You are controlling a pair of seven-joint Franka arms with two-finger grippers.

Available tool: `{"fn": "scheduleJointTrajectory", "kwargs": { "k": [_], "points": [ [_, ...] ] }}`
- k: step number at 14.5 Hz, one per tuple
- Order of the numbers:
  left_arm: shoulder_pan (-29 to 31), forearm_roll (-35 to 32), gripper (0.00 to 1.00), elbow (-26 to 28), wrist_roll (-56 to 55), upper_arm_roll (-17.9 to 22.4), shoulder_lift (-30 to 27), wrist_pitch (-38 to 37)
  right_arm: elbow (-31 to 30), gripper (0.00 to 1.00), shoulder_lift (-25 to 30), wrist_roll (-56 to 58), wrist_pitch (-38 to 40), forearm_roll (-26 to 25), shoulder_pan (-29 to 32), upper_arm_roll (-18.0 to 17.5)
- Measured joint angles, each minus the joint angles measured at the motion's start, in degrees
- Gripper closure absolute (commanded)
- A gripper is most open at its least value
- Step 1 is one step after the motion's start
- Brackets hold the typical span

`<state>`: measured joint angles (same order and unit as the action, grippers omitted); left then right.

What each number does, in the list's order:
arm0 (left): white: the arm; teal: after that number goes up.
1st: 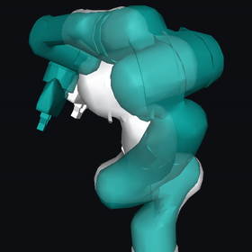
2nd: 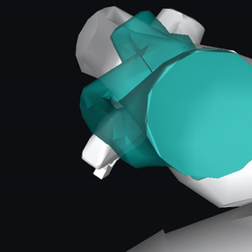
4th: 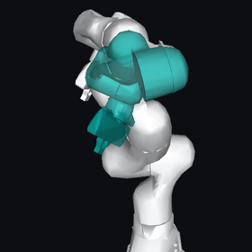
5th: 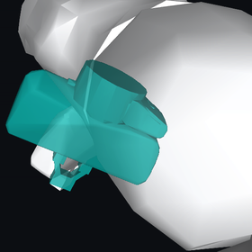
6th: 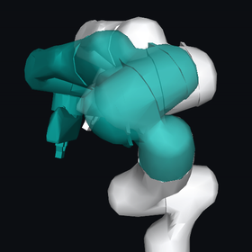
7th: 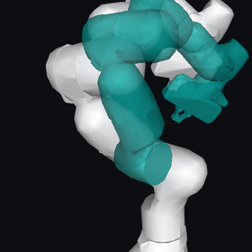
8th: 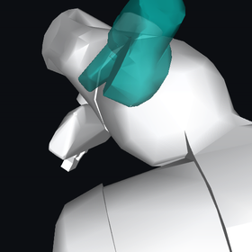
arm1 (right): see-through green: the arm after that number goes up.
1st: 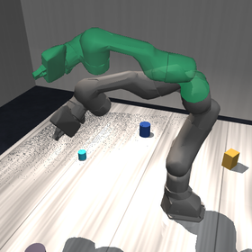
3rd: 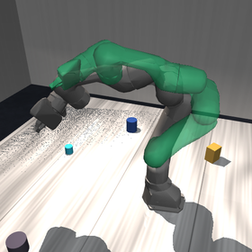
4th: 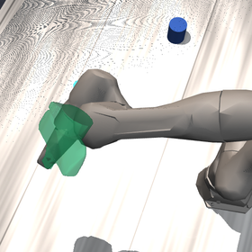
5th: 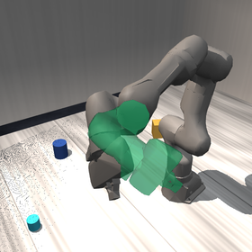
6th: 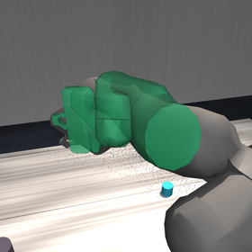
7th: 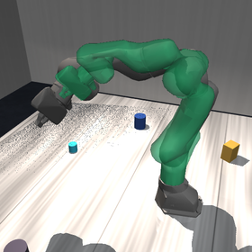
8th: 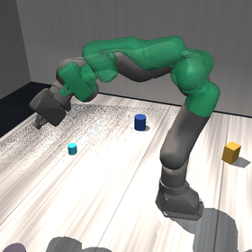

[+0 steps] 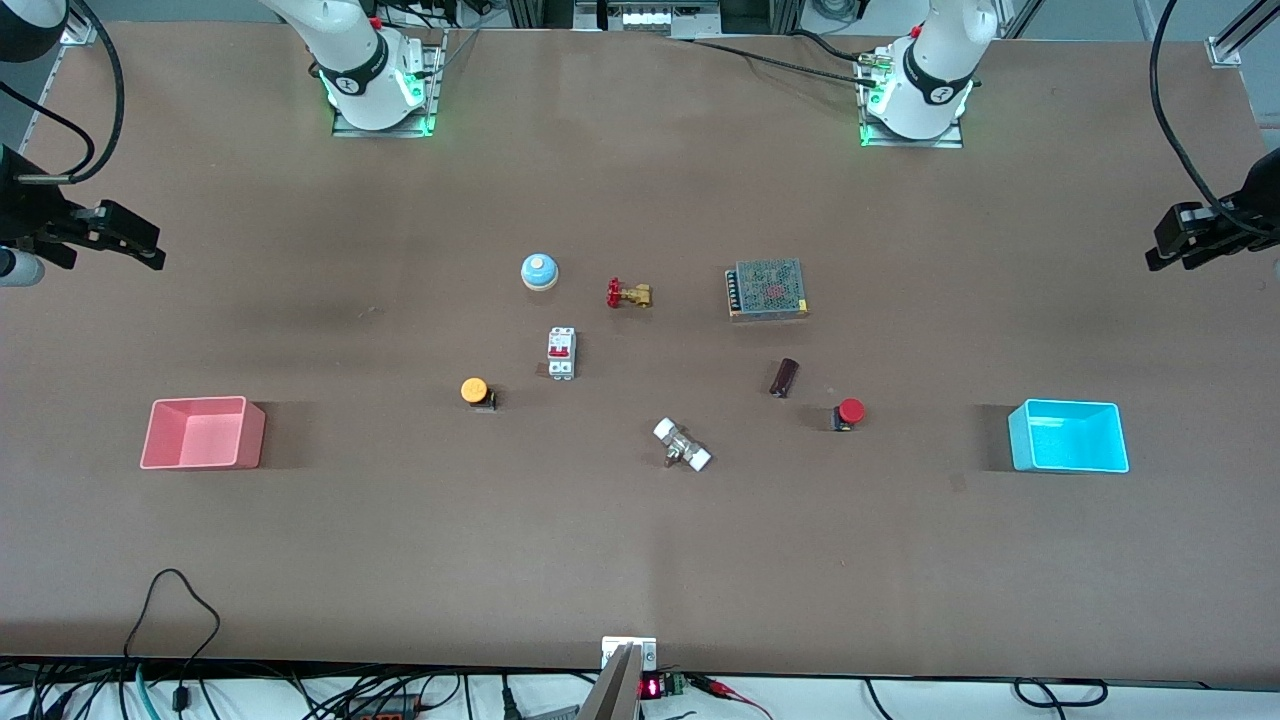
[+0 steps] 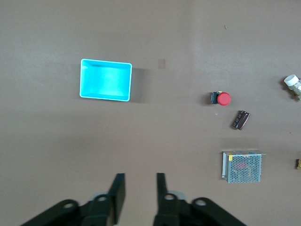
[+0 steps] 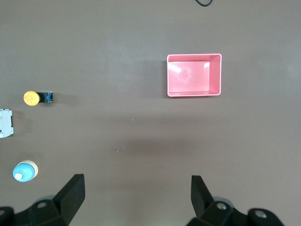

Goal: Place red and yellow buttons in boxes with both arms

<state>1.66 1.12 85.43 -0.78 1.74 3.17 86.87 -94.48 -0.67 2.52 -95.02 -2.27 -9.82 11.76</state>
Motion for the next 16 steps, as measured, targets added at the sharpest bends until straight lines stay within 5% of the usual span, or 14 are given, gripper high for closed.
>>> {"fn": "scheduleJointTrajectory", "kwargs": {
  "k": [4, 10, 16],
  "points": [
    [0.02, 0.0, 0.75, 0.0, 0.0, 0.16, 0.0, 0.0, 0.0, 0.0, 0.05, 0.0, 0.0, 0.0, -0.01, 0.0],
    [0.02, 0.0, 0.0, 0.0, 0.0, 0.21, 0.0, 0.02, 0.0, 0.0, 0.05, -0.03, -0.03, 0.04, -0.06, 0.02],
    [0.02, -0.01, 0.0, 0.0, 0.0, 0.26, 0.09, 0.05, -0.01, 0.0, -0.46, -0.14, -0.12, 0.05, -0.13, 0.12]
  ]
}}
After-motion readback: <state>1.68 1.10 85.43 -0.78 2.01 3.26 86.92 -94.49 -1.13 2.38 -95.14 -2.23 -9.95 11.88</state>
